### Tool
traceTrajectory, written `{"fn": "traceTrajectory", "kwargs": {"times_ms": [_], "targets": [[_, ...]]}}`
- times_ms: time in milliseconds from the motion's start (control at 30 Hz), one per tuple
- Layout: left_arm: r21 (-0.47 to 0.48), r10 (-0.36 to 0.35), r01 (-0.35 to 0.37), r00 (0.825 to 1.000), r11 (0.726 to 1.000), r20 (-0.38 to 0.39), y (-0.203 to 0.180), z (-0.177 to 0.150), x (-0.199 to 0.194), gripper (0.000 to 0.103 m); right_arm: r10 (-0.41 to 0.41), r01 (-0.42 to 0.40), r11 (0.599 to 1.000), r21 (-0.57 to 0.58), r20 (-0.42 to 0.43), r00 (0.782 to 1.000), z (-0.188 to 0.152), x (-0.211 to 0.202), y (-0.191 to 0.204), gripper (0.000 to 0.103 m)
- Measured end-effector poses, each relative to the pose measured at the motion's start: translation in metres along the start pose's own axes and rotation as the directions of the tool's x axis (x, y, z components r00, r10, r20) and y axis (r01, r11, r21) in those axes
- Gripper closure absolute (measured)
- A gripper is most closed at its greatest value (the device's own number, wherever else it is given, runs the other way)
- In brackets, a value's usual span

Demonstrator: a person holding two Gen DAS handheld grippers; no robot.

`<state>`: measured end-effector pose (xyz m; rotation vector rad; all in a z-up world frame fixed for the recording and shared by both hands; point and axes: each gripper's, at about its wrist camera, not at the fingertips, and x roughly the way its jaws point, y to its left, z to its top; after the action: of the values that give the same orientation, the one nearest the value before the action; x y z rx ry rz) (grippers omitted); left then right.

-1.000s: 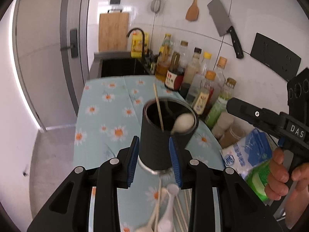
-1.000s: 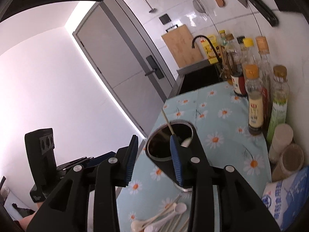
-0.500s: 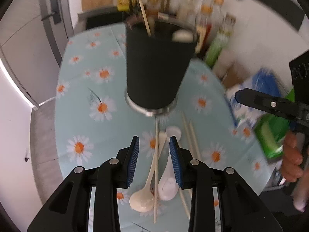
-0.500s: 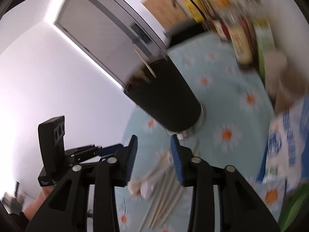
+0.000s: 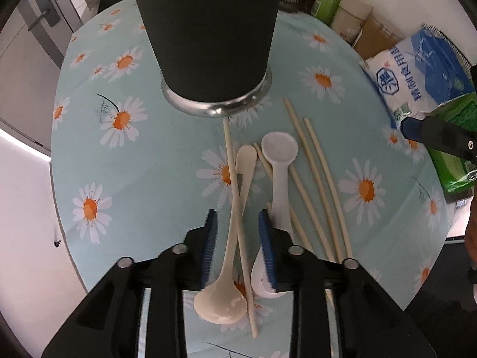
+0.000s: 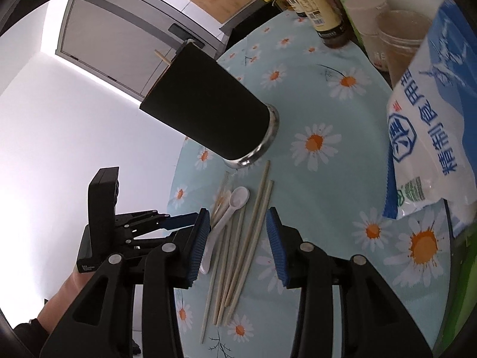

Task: Organize utensils
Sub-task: 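Grasp a wooden chopstick with the left tool and lift it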

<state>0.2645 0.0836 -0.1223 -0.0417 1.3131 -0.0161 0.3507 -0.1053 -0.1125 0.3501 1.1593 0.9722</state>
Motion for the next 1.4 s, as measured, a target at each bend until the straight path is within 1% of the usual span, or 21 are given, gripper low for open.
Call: {"fn": "traceTrajectory", "kwargs": {"times_ms": [33, 100, 300, 500, 667, 900, 1100, 1200, 1300, 1400], "targets": [[0.003, -0.003, 0.003, 1.0, 1.0, -0.006, -0.001, 0.001, 0.001, 0.078, 0.002, -0.002, 1.0, 0.002, 0.0, 1.0, 0.0, -0.001, 0.0, 0.062], [0.015, -0.003, 0.004, 1.0, 1.0, -0.02, -0.002, 0.003, 0.004, 0.083, 0.004, -0.004, 1.0, 0.004, 0.002, 1.0, -0.001, -0.001, -0.002, 0.062], [0.029, 0.009, -0.007, 0.998, 1.0, -0.057, -0.004, 0.006, 0.012, 0.087, 0.009, -0.009, 1.0, 0.017, -0.004, 1.0, -0.005, -0.001, -0.006, 0.062], [0.055, 0.025, -0.022, 0.998, 0.998, -0.06, -0.007, 0.01, 0.016, 0.095, 0.004, -0.004, 1.0, 0.019, -0.008, 1.0, -0.006, -0.001, -0.005, 0.062], [0.073, 0.034, -0.029, 0.998, 0.997, -0.06, -0.013, 0.013, 0.018, 0.095, -0.005, 0.005, 1.0, 0.019, -0.013, 1.0, -0.006, 0.001, -0.004, 0.062], [0.055, 0.015, -0.012, 0.998, 0.998, -0.061, -0.014, 0.013, 0.019, 0.096, -0.007, 0.008, 1.0, 0.021, -0.016, 1.0, -0.005, 0.003, -0.004, 0.062], [-0.007, -0.054, 0.054, 0.997, 0.999, -0.059, 0.004, 0.011, 0.014, 0.096, -0.015, 0.015, 1.0, 0.019, -0.034, 0.999, -0.007, 0.008, -0.005, 0.062], [-0.023, -0.052, 0.051, 0.998, 0.998, -0.043, 0.014, 0.011, 0.011, 0.096, -0.016, 0.017, 1.0, 0.02, -0.039, 0.999, -0.007, 0.011, -0.004, 0.062], [-0.058, -0.069, 0.067, 0.997, 0.996, -0.035, 0.024, 0.011, 0.009, 0.096, -0.017, 0.018, 1.0, 0.016, -0.047, 0.999, -0.008, 0.013, -0.004, 0.062], [-0.078, -0.08, 0.077, 0.996, 0.994, -0.044, 0.029, 0.009, 0.012, 0.096, -0.022, 0.022, 1.0, 0.01, -0.057, 0.998, -0.009, 0.016, -0.003, 0.062]]}}
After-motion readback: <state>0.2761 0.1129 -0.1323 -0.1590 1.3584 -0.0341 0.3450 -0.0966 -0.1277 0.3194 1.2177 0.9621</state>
